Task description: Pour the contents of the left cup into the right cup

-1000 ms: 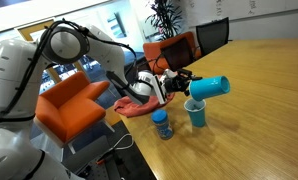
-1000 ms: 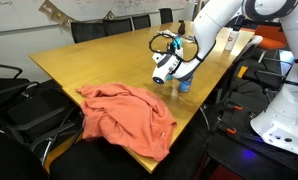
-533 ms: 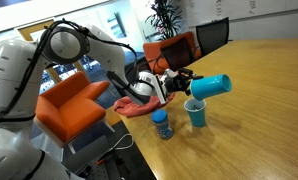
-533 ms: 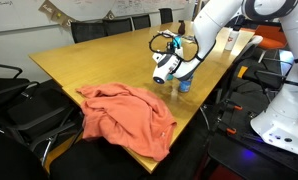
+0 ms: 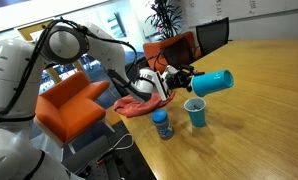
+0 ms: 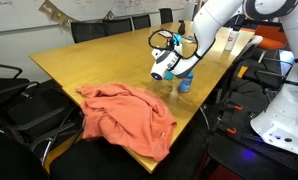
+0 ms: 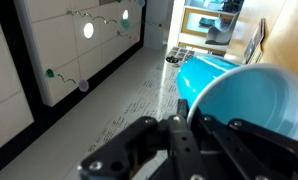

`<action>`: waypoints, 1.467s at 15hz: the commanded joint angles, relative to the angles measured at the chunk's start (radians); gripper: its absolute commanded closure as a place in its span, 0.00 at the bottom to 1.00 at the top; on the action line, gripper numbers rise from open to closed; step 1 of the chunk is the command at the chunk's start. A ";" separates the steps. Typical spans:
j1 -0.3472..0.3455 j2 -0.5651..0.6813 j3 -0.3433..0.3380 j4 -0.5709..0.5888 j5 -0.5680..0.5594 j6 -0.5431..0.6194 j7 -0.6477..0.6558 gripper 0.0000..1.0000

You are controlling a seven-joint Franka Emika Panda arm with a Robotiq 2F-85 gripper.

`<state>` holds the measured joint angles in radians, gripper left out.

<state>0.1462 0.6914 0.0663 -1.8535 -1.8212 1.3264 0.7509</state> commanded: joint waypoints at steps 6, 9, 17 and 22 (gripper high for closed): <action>-0.067 -0.164 0.080 0.076 0.271 0.094 -0.134 0.99; -0.069 -0.229 0.092 0.099 0.402 0.164 -0.157 0.99; -0.053 -0.414 0.095 0.086 0.755 0.413 -0.160 0.99; -0.057 -0.466 0.074 0.077 0.983 0.625 -0.157 0.99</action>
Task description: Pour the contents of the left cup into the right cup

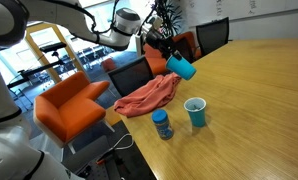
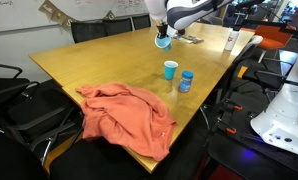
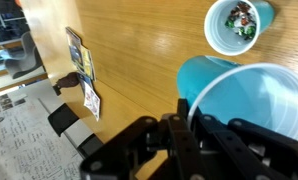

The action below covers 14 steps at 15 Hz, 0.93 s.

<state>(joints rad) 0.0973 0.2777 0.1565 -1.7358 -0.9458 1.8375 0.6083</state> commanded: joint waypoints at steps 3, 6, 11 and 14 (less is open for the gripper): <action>-0.013 -0.060 -0.035 -0.051 0.251 0.255 -0.035 0.99; -0.023 -0.047 -0.057 -0.061 0.428 0.393 -0.090 0.99; -0.060 -0.006 -0.072 -0.073 0.830 0.487 -0.317 0.99; -0.087 0.035 -0.070 -0.049 1.028 0.435 -0.445 0.99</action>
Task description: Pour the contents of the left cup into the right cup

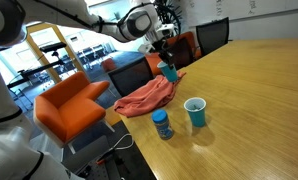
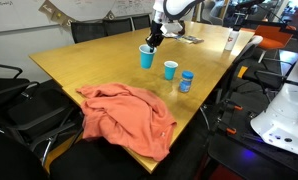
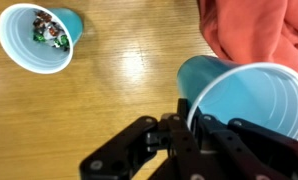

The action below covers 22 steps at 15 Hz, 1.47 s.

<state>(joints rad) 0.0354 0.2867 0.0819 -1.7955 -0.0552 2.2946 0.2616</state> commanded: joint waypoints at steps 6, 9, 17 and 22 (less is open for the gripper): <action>-0.027 0.093 -0.031 0.028 0.169 -0.049 -0.139 0.99; -0.021 0.125 -0.045 0.037 0.150 -0.051 -0.131 0.99; -0.002 0.214 -0.059 0.098 0.116 -0.040 -0.117 0.99; 0.017 0.286 -0.062 0.183 0.092 -0.050 -0.109 0.99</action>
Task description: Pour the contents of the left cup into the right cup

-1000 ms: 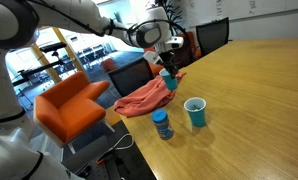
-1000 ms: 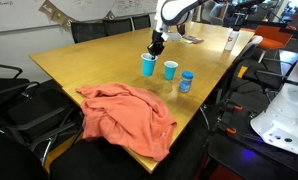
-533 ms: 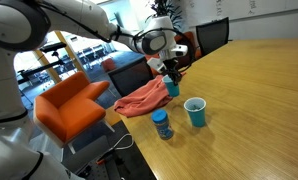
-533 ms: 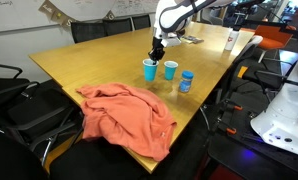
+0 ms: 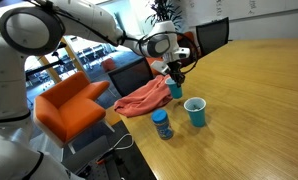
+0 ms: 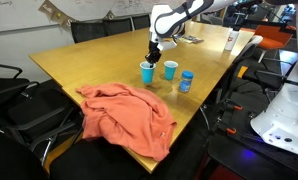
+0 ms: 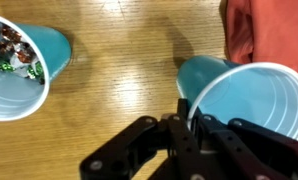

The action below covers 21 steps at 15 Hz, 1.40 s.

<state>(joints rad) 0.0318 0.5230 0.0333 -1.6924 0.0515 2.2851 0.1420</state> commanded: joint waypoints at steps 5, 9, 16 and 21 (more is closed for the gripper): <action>0.035 0.121 -0.018 0.158 -0.021 -0.048 0.018 0.99; 0.049 0.156 -0.025 0.195 -0.033 -0.052 0.025 0.99; 0.065 0.172 -0.048 0.214 -0.069 -0.074 0.036 0.62; 0.062 0.111 -0.053 0.177 -0.088 -0.061 0.020 0.26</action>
<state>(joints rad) 0.0847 0.6849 -0.0074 -1.5017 -0.0207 2.2526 0.1505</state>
